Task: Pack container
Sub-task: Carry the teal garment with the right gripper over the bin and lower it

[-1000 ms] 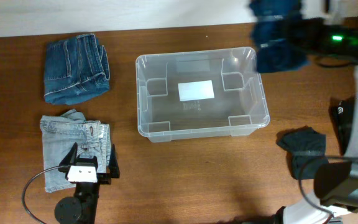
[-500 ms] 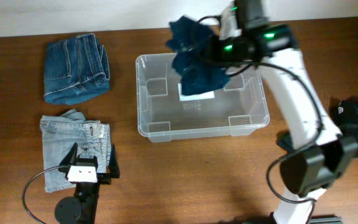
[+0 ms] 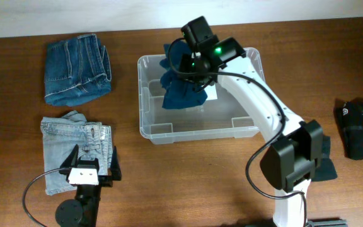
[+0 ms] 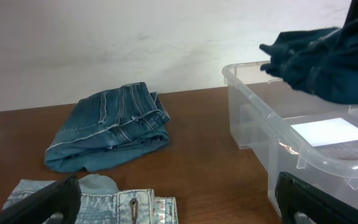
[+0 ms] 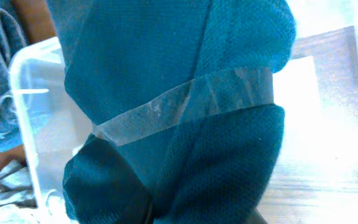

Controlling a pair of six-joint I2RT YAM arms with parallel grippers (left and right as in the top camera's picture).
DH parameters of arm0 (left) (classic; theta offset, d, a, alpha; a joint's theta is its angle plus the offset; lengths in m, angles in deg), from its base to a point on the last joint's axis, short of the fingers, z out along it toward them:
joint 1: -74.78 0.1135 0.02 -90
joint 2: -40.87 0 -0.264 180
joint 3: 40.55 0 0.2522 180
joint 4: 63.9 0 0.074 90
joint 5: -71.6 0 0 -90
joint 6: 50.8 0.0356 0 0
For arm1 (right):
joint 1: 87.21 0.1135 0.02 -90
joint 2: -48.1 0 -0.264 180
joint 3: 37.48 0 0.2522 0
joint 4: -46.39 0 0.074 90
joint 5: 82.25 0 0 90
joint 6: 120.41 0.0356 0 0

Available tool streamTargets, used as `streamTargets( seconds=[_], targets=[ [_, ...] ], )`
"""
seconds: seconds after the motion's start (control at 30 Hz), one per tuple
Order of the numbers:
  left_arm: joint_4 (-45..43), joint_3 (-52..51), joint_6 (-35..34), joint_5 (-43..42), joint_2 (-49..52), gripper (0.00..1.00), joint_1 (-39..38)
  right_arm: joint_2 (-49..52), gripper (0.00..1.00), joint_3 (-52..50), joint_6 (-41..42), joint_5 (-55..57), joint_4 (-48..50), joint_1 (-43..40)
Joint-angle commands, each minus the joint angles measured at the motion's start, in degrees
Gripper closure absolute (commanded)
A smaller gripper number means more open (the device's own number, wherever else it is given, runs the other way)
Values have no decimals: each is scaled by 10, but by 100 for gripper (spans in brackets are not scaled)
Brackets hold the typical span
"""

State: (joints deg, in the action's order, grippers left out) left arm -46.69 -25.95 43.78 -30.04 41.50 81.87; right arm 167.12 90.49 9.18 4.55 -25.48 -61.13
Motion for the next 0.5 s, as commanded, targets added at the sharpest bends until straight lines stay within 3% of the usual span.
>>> streamTargets(
  seconds=[0.0, 0.47],
  targets=[
    [0, -3, 7, -6, -3, 1, 2, 14, 95, 4, 14, 21, 6, 6],
    [0, -3, 7, -6, -3, 1, 2, 50, 94, -10, 12, -9, 6, 29]
  ],
)
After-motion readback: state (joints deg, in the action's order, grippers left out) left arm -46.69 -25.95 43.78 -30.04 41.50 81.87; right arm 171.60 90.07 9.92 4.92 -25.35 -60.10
